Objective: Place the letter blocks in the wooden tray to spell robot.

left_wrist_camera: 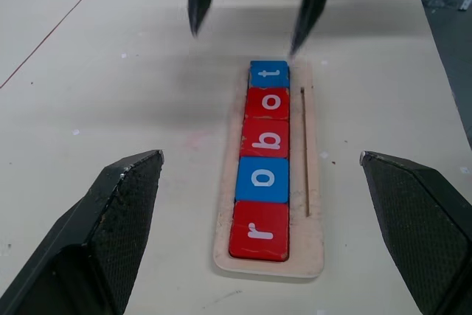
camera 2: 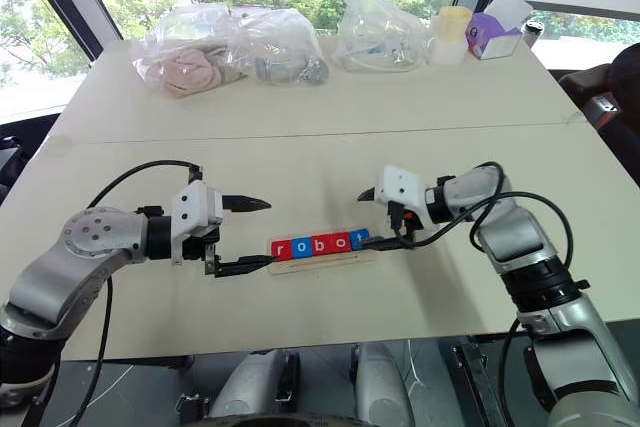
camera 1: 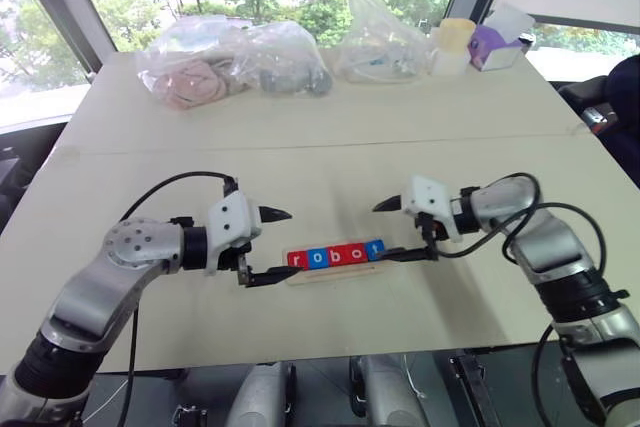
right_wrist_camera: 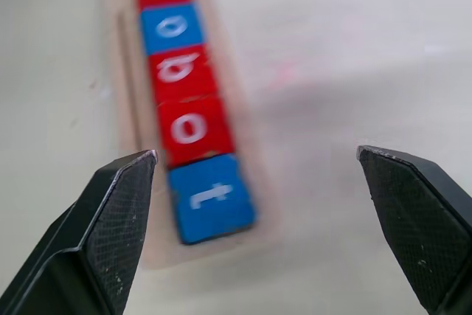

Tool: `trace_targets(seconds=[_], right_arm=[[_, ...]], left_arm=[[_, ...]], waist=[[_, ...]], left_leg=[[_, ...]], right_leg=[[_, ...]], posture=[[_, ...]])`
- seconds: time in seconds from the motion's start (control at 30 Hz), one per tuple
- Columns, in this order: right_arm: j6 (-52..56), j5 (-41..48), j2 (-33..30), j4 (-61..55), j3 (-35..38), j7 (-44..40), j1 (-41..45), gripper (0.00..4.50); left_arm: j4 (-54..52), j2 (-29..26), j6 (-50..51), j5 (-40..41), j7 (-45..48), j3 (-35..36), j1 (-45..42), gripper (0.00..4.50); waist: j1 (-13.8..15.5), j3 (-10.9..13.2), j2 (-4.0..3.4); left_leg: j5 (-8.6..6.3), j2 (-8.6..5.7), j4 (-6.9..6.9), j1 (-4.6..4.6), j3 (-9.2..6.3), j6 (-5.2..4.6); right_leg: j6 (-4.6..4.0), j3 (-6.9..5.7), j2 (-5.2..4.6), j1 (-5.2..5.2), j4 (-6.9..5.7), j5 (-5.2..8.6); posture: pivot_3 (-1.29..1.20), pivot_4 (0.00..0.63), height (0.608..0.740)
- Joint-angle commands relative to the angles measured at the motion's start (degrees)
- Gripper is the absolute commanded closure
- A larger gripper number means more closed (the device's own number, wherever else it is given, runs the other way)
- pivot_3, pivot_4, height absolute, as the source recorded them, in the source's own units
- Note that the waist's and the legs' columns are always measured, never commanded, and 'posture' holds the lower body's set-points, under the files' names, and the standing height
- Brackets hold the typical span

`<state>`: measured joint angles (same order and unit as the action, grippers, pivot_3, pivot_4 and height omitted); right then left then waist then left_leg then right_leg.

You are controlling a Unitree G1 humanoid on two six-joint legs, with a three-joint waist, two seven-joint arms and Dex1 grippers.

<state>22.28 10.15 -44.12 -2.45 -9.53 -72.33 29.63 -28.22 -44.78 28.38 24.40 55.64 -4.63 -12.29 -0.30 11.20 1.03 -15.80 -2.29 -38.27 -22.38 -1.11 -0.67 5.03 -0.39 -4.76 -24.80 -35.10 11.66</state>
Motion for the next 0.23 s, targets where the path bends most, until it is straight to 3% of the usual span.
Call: trace_targets(seconds=[0.03,0.23], right_arm=[[7.88,5.32,-4.39,-9.94,8.96,2.58,-7.18,0.01],[18.98,11.67,-9.98,-21.89,20.89,5.99,-19.75,0.01]], left_arm=[[-2.77,-0.64,0.43,1.53,-0.64,2.83,2.08,0.0],[-4.63,-1.92,1.08,2.35,-0.8,5.28,5.99,0.0]], waist=[[0.46,0.0,0.0],[1.13,-0.01,-0.02]], left_leg=[[0.0,0.0,0.02,-0.02,0.0,0.0],[-0.01,0.0,0.03,-0.04,0.01,-0.01]], right_leg=[[-0.01,0.0,-0.02,-0.02,0.02,0.01],[-0.18,0.01,-0.08,-0.04,0.03,0.11]], posture=[[0.0,0.15,0.725],[0.0,0.15,0.725]])
